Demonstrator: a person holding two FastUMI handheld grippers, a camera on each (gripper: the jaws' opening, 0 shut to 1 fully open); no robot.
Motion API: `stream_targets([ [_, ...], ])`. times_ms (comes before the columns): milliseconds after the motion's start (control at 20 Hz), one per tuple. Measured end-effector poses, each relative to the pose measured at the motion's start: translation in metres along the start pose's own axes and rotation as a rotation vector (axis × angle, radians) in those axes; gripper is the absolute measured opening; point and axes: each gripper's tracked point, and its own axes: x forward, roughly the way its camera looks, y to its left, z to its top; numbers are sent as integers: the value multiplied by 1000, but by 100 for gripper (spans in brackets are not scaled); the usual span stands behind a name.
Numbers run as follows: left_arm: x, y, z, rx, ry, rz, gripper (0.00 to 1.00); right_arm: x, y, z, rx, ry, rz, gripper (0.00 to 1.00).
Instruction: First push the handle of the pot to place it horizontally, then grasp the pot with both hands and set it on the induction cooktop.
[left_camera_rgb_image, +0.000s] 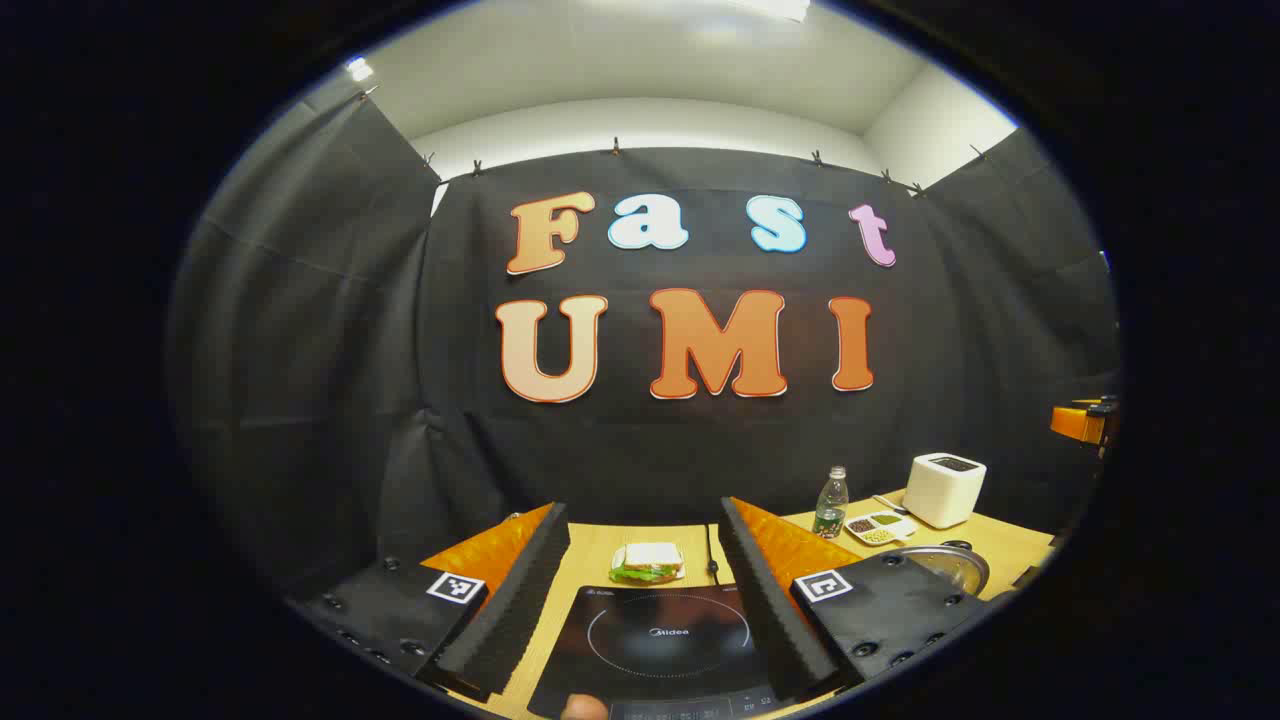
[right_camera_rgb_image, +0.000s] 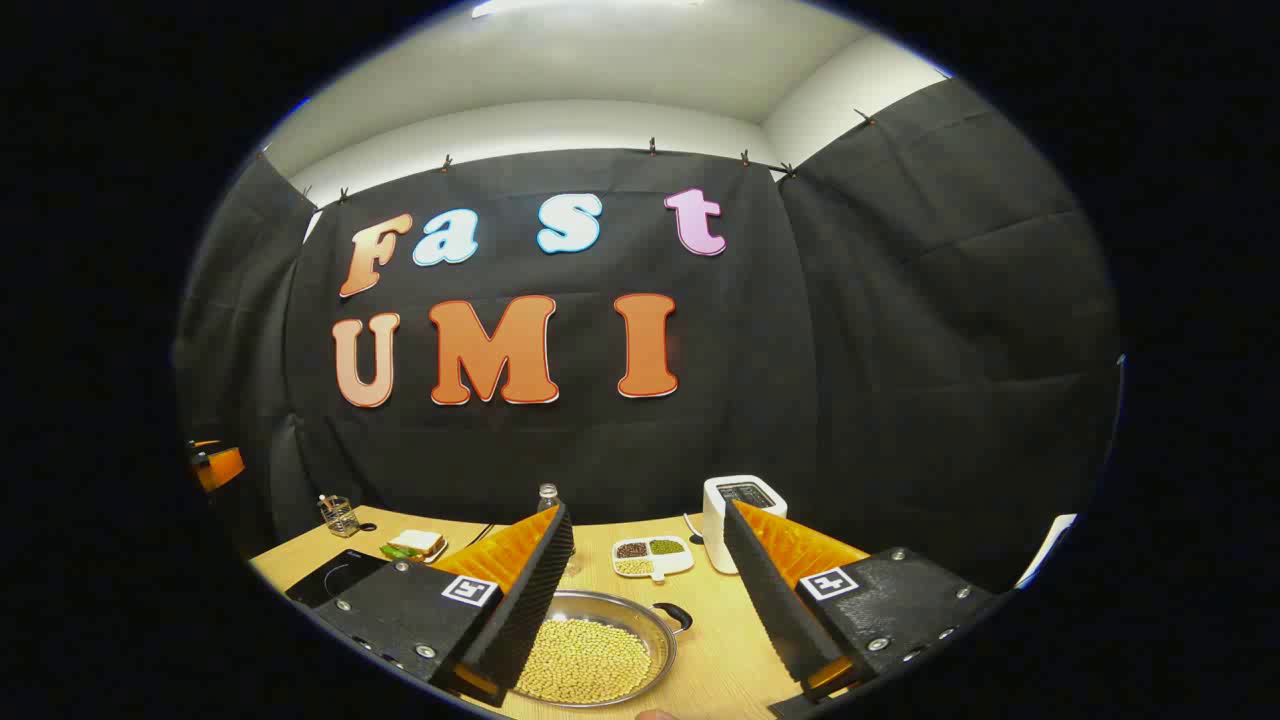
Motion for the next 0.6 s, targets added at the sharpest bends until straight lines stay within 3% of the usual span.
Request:
stream_targets([
  [250, -19, 33, -12, -36, 27, 92, 99, -9, 13, 0, -22, -14, 41, 94],
  [600, -38, 55, -14, -40, 36, 90, 97, -27, 34, -6, -22, 4, 75, 94],
])
